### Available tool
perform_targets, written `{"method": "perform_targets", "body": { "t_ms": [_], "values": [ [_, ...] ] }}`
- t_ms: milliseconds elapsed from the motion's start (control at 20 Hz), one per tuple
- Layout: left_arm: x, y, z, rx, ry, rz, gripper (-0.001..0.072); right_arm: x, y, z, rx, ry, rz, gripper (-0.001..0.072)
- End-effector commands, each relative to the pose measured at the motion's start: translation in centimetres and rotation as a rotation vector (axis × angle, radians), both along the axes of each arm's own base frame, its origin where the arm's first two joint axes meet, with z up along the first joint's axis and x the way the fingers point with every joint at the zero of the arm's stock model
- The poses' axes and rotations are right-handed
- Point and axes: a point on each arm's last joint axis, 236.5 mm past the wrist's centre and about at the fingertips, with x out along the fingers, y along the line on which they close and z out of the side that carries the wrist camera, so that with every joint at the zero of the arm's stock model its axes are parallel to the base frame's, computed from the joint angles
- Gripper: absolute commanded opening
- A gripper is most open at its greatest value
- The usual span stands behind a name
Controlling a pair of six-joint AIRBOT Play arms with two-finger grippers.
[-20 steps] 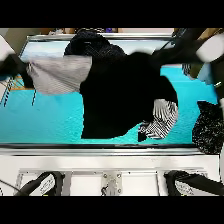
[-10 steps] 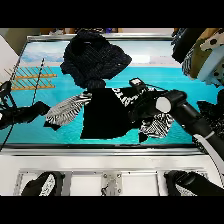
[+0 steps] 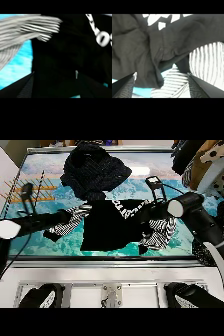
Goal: Fold the clothes and pants, and hang the long-sleeved shirts on hangers.
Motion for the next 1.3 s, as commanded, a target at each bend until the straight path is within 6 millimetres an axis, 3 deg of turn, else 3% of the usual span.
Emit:
{"method": "perform_targets", "body": {
  "t_ms": [0, 100, 200, 300, 400, 450, 500, 550, 600, 800, 950, 1100, 1250],
  "values": [
    [-0.6, -7.6, -3.7, -0.02, 0.069, -0.144, 0.0549, 1.7, 1.1, -5.0, -0.04, 0.069, 0.005, 0.0704],
    [-0.5, -11.0, -6.2, -0.009, 0.084, -0.202, 0.0549, 2.6, 1.7, -7.2, -0.046, 0.079, 0.009, 0.0704],
    [-0.8, -13.0, -8.5, -0.002, 0.138, -0.223, 0.0549, 3.4, 2.0, -8.5, -0.047, 0.078, 0.008, 0.0704],
    [-0.8, -14.7, -9.6, 0.015, 0.185, -0.264, 0.0549, 3.9, 2.3, -9.1, -0.043, 0.069, 0.008, 0.069],
    [-0.1, -16.4, -9.9, 0.024, 0.208, -0.298, 0.0549, 4.2, 2.0, -9.3, -0.056, 0.062, 0.01, 0.0358],
    [0.3, -17.2, -9.9, 0.027, 0.214, -0.313, 0.0549, 4.3, 1.9, -9.3, -0.063, 0.059, 0.011, 0.0308],
    [0.7, -18.0, -10.0, 0.029, 0.219, -0.327, 0.0549, 4.3, 1.5, -9.2, -0.076, 0.057, 0.012, 0.0204],
    [1.1, -18.8, -10.1, 0.03, 0.218, -0.337, 0.0549, 4.2, 1.1, -8.9, -0.093, 0.052, 0.015, 0.0052],
    [1.5, -19.7, -10.2, 0.031, 0.219, -0.352, 0.0549, 4.1, 0.6, -8.2, -0.096, 0.046, 0.007, 0.002],
    [1.9, -23.2, -11.4, 0.054, 0.268, -0.43, 0.055, 2.2, -1.5, -3.3, -0.082, 0.021, -0.029, 0.002],
    [1.9, -25.0, -12.9, 0.076, 0.322, -0.479, 0.055, 0.4, -2.0, -0.6, -0.063, 0.009, -0.032, 0.002],
    [2.3, -26.0, -13.5, 0.07, 0.341, -0.488, 0.055, -0.3, -1.9, 0.9, -0.034, -0.008, -0.039, 0.002],
    [2.6, -26.4, -12.3, 0.062, 0.329, -0.499, 0.055, -0.5, -2.0, 1.0, -0.026, 0.002, -0.063, 0.002]
  ]
}}
